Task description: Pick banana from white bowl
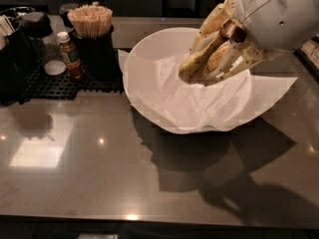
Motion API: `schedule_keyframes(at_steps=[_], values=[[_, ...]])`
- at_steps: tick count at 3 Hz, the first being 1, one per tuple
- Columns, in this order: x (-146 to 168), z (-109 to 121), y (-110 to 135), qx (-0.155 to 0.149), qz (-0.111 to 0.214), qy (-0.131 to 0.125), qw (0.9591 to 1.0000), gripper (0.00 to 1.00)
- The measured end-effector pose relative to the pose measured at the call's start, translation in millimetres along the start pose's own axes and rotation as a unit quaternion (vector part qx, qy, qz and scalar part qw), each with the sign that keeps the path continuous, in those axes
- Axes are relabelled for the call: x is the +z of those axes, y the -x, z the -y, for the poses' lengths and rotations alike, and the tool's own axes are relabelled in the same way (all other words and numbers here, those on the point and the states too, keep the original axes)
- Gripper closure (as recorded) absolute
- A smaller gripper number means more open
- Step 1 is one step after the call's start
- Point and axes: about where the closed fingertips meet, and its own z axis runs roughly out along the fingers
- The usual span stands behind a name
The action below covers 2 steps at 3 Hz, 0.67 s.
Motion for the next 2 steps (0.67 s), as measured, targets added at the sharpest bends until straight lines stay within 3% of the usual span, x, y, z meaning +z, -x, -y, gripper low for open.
schedule_keyframes(at_steps=[1,2], values=[[-19,-24,-8,-0.001,0.019,-0.056,0.9983,1.0],[-19,-48,-5,-0.002,0.06,-0.089,0.9942,1.0]])
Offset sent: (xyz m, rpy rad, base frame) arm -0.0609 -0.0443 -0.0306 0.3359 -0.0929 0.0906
